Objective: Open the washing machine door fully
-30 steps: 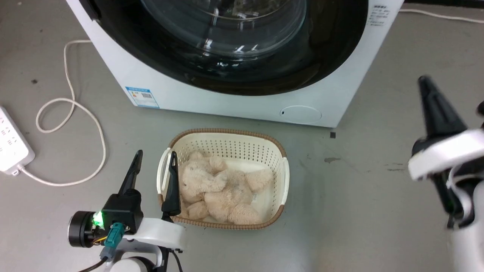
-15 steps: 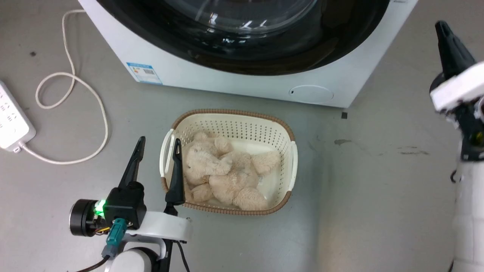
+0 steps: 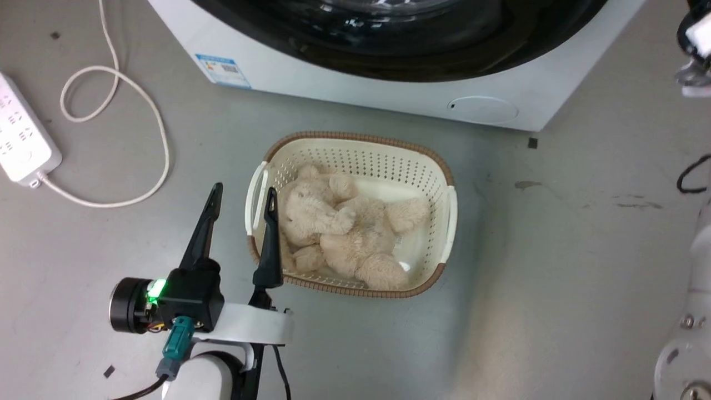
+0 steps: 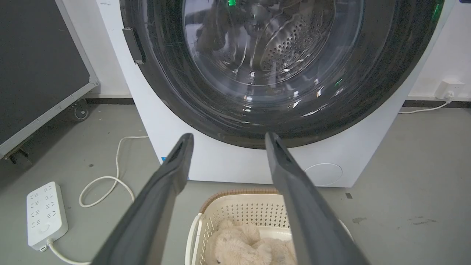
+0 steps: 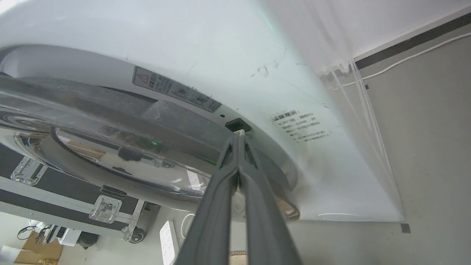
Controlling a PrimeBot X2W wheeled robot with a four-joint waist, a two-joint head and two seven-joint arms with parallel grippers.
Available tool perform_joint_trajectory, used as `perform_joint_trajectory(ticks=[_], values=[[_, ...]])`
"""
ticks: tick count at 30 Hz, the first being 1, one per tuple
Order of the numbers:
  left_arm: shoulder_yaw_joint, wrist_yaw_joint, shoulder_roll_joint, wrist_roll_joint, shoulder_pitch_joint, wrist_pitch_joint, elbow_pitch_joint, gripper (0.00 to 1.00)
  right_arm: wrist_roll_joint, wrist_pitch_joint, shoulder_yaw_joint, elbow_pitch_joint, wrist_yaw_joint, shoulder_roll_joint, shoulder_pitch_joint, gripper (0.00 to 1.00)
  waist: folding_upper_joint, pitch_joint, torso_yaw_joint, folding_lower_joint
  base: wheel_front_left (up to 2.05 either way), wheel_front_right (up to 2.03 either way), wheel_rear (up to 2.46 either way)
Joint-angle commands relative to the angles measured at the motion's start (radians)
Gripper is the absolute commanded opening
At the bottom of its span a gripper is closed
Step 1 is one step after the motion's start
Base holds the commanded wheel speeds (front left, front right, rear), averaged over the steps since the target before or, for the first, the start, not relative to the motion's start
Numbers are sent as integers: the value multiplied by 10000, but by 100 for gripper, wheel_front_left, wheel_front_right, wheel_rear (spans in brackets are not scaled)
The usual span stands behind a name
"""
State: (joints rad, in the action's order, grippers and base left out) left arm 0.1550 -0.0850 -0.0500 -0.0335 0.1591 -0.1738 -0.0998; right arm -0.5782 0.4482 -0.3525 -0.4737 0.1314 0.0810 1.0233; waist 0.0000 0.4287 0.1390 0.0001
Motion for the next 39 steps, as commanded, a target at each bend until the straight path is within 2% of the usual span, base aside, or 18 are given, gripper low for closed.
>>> perform_joint_trajectory(ticks=[1,14,20,25,31,39], values=[[76,-59,-6,-55,202,-115,-70,100,-200,174,-165,-266,-4,-25,499,0,0,125,94,-1,0,0,0],[455,-294,-4,-162,528,-387,-144,100,-422,1798,-1442,-2239,-5,266,2789,0,0,774,479,-1,0,0,0],[638,-424,-4,-272,684,-512,-155,100,-737,2604,-2051,-2806,-6,280,3274,0,0,809,632,-1,0,0,0],[843,-500,-4,-363,646,-617,14,100,-924,3430,-2361,-2946,-6,275,2921,0,0,522,662,-1,0,0,0],[920,-660,-3,-574,465,-742,217,100,-1507,4495,-2746,-2666,-7,-31,1909,0,0,-114,616,-1,0,0,0],[995,-522,-3,-536,-76,-880,608,100,-2459,5801,-2679,-1943,-7,-294,67,0,0,-1200,512,-1,0,0,0]])
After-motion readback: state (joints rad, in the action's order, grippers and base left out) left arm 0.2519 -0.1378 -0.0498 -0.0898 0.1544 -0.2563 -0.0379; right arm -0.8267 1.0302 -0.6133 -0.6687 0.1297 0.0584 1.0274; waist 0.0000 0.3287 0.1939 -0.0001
